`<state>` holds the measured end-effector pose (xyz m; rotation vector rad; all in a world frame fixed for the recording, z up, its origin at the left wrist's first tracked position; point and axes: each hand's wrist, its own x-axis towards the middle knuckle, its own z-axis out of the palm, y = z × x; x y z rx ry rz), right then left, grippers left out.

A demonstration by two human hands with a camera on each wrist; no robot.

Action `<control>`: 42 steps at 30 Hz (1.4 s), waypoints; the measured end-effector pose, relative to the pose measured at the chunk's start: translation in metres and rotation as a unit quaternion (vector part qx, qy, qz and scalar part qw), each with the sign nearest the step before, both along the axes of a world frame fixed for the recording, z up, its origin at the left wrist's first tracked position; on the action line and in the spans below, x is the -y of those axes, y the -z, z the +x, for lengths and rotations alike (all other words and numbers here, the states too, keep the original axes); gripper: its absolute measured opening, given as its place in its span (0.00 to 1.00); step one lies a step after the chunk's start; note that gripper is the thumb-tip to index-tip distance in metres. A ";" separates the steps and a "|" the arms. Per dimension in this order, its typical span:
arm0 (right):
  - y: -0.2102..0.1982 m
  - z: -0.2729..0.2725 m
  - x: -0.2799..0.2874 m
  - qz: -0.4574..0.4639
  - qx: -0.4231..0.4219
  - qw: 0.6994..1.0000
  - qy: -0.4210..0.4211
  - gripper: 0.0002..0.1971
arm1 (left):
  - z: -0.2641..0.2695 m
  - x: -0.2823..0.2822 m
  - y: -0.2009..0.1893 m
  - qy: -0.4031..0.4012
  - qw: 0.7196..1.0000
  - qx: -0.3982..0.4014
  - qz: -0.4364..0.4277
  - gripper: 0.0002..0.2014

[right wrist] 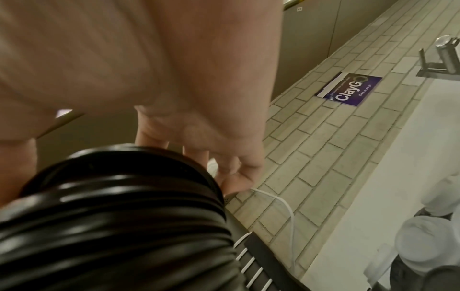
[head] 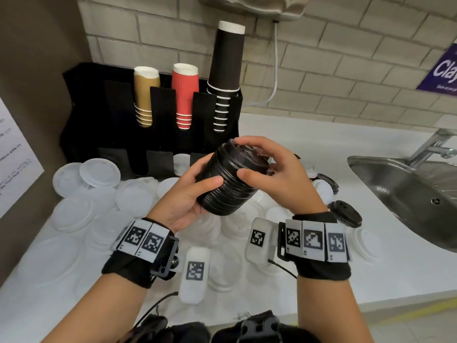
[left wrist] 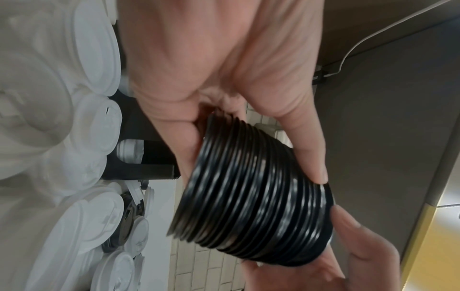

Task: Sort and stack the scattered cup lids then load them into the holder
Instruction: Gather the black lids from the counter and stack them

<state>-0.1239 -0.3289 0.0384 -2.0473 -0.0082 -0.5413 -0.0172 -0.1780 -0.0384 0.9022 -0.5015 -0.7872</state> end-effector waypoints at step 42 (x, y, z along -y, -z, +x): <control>0.072 -0.011 0.138 0.016 -0.453 0.832 0.319 0.24 | 0.029 -0.019 0.005 -0.100 0.995 -0.004 -0.019 0.36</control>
